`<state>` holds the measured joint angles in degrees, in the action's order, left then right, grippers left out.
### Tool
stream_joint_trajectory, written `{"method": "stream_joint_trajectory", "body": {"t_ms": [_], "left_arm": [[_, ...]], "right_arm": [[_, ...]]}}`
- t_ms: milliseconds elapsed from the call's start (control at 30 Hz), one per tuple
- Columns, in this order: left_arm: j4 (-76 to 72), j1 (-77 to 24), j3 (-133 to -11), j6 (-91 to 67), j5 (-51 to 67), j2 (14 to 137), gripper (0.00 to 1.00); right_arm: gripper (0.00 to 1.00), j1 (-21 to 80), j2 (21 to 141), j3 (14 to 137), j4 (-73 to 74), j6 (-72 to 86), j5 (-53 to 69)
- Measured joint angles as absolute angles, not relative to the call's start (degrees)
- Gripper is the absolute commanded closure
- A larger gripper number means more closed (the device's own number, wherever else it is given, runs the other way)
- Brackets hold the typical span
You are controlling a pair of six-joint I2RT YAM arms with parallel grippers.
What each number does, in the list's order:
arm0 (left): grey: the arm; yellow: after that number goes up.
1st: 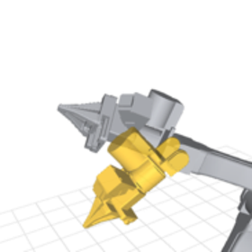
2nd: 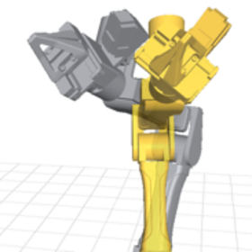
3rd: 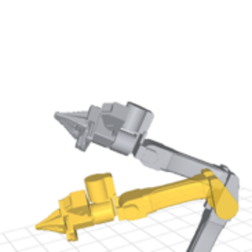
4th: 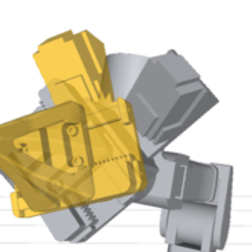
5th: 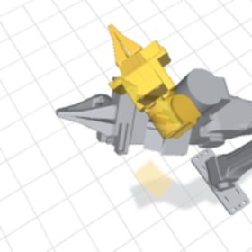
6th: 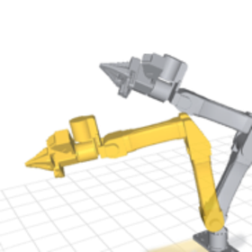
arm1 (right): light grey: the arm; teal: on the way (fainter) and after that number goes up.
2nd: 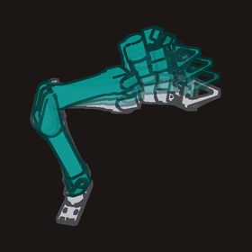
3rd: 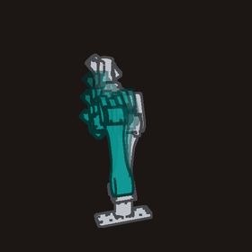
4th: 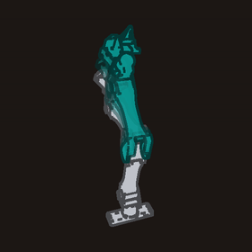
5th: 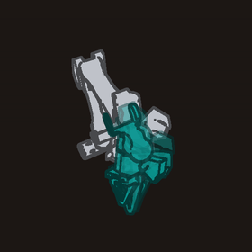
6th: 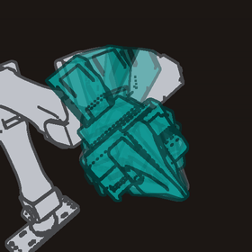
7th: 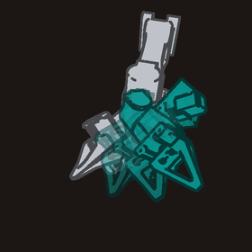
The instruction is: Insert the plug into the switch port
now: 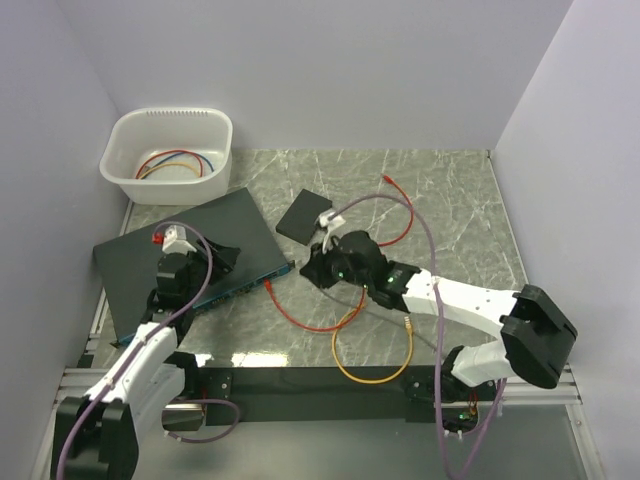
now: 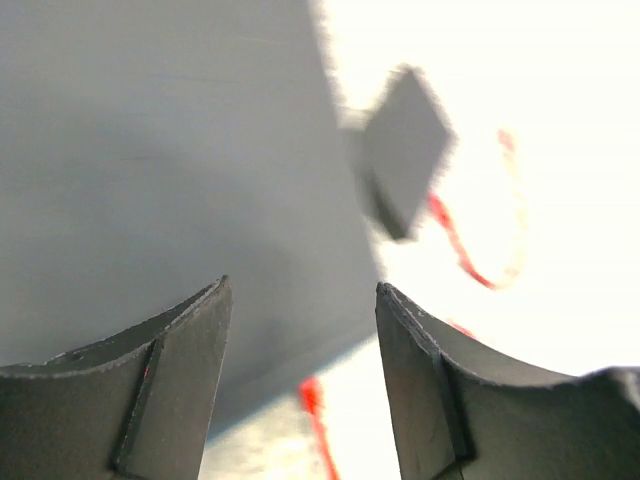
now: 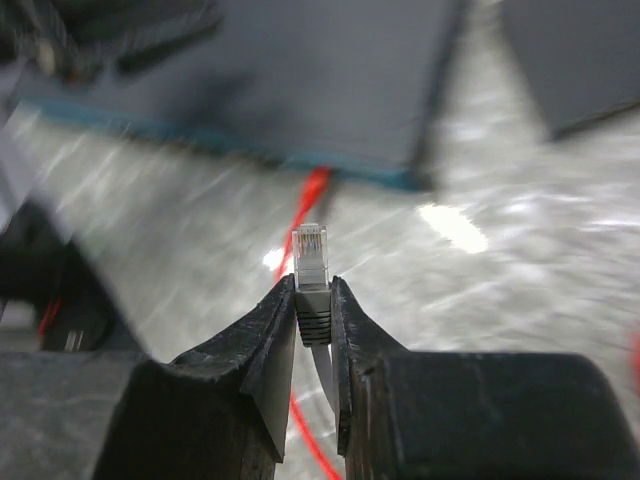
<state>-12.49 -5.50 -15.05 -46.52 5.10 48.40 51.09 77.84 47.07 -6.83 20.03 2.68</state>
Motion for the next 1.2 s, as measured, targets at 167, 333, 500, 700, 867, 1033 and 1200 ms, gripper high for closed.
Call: {"method": "stream_joint_trajectory", "body": {"t_ms": [167, 333, 500, 700, 867, 1033, 1200], "left_arm": [[-18.57, -10.57, -13.72, -45.71, 13.72, 41.21, 0.35], [-22.61, -16.69, -13.72, -45.52, 18.83, 34.74, 0.37], [-22.98, -20.05, -13.74, -45.21, 21.93, 32.69, 0.42], [-20.18, -25.15, -13.74, -44.34, 22.04, 32.53, 0.46], [-18.5, -28.67, -13.72, -44.16, 20.84, 32.18, 0.5], [-16.71, -31.77, -13.72, -43.88, 18.26, 32.08, 0.52], [-14.63, -33.93, -13.72, -43.09, 15.57, 32.29, 0.57]], "right_arm": [[1.0, 55.11, 77.95, 42.13, -11.77, 17.06, 10.15], [1.0, 59.29, 77.84, 40.91, -14.92, 13.96, 14.35], [1.0, 60.03, 76.93, 40.51, -17.34, 12.58, 16.14], [1.0, 60.27, 76.29, 40.45, -17.82, 12.08, 15.2], [1.0, 60.53, 76.29, 40.45, -17.85, 12.08, 12.73], [1.0, 60.55, 76.29, 40.45, -17.89, 12.1, 10.7], [1.0, 60.58, 76.29, 40.45, -18.02, 12.12, 9.45]]}}
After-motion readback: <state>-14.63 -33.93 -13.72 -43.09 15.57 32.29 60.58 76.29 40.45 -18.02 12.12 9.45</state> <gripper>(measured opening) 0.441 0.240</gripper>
